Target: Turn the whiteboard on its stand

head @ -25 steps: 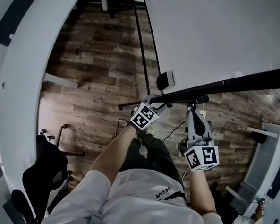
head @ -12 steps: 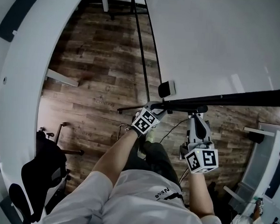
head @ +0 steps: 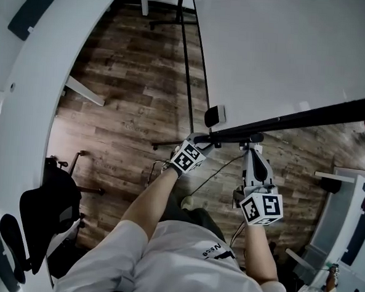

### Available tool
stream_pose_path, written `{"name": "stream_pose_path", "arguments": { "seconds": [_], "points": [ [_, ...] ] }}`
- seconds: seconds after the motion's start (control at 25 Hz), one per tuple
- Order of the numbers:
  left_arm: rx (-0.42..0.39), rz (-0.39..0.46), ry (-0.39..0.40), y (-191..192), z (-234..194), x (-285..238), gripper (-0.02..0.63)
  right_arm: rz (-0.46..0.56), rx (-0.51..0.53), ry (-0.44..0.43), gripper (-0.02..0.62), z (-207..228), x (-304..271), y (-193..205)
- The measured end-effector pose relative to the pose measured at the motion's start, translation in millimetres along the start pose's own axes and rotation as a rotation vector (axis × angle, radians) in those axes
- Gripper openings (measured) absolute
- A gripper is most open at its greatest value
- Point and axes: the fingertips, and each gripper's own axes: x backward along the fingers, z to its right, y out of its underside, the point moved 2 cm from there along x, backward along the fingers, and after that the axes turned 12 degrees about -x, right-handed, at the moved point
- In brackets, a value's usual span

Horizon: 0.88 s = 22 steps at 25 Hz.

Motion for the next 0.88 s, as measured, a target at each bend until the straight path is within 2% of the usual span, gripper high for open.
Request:
{"name": "stream_pose_path", "arguments": {
  "seconds": [0.48, 0.88],
  "points": [
    [0.020, -0.017, -0.145, 20, 58, 21, 0.144, -0.010, -0.009, -0.100, 0.012, 6, 99, 30],
    [0.031, -0.023, -0.194, 36, 105, 42, 0.144, -0.022, -0.001, -0.146, 0.012, 2, 167, 62]
  ]
}}
